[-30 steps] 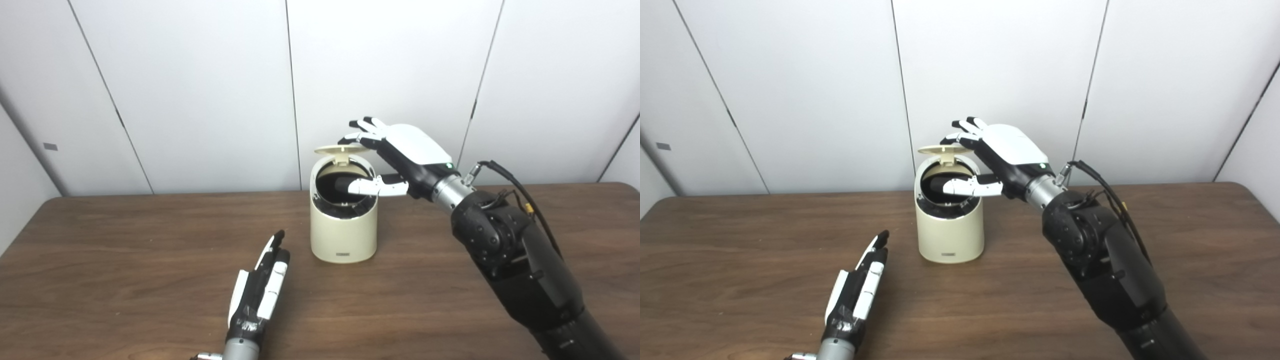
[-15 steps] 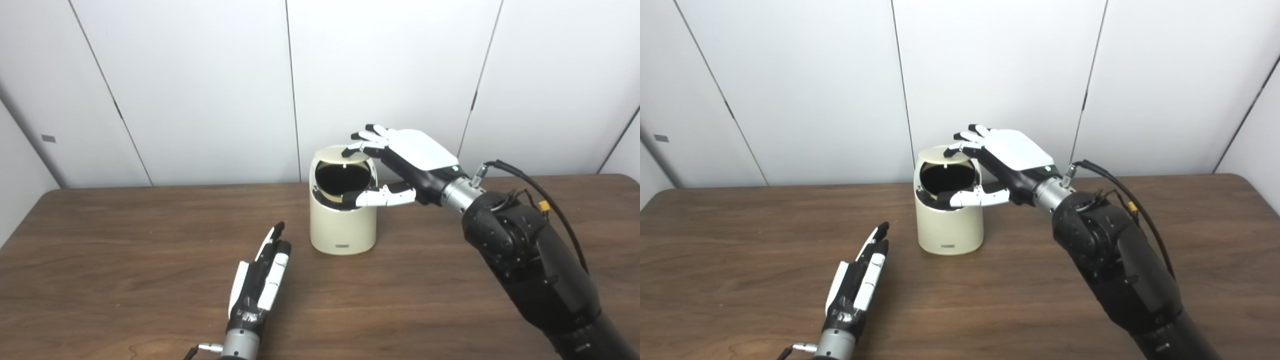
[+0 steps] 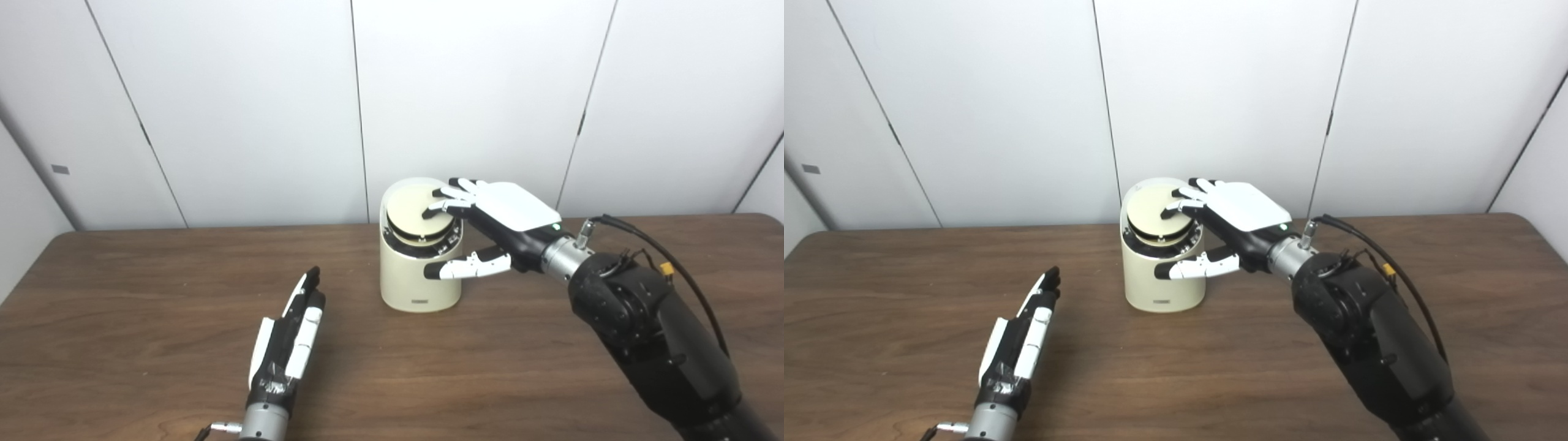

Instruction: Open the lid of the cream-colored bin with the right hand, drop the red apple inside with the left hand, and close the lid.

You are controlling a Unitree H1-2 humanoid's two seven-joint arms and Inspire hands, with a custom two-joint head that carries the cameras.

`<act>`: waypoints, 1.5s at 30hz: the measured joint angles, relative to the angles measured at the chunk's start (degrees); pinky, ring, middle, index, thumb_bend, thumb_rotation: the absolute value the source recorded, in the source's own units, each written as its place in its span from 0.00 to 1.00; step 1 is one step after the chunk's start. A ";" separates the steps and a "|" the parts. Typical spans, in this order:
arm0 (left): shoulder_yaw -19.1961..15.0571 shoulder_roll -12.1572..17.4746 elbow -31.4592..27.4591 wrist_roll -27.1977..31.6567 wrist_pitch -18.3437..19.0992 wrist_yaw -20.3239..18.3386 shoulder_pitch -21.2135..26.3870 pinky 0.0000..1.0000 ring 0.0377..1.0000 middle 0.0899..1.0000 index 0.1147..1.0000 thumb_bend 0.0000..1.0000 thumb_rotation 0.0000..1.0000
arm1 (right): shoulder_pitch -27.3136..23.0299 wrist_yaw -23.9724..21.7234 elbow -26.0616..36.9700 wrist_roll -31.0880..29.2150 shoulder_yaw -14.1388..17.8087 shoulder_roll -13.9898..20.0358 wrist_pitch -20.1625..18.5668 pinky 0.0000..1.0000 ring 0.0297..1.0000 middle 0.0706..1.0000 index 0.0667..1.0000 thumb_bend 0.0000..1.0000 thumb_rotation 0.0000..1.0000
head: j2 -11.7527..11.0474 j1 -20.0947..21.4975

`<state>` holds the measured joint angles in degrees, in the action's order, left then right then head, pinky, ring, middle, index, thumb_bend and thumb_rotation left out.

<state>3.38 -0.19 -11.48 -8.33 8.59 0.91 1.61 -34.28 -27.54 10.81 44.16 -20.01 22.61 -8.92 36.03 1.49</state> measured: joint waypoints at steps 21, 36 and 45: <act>-0.83 0.63 -0.72 1.31 0.27 -0.04 -1.92 0.99 0.98 0.98 1.00 0.61 0.96 | 1.46 -0.17 0.35 4.35 -1.64 0.17 3.59 1.00 1.00 0.98 0.81 0.64 0.99 | 0.79 0.18; -0.69 0.25 -1.02 1.53 0.29 0.03 -2.14 1.00 0.99 0.98 1.00 0.63 0.93 | 1.38 0.16 0.34 9.48 -4.29 0.33 5.06 1.00 1.00 1.00 0.81 0.68 1.00 | 0.88 -0.35; -0.63 -0.14 -1.36 1.20 0.28 0.48 -2.14 0.97 0.96 0.95 0.96 0.60 0.93 | 2.34 0.11 0.57 7.22 -2.69 0.04 4.78 1.00 1.00 1.00 0.86 0.67 1.00 | 0.70 -0.70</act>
<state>2.75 -0.34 -12.84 -7.14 8.87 1.39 -0.54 -31.95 -27.43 11.38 51.39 -22.70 22.65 -4.15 36.74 0.79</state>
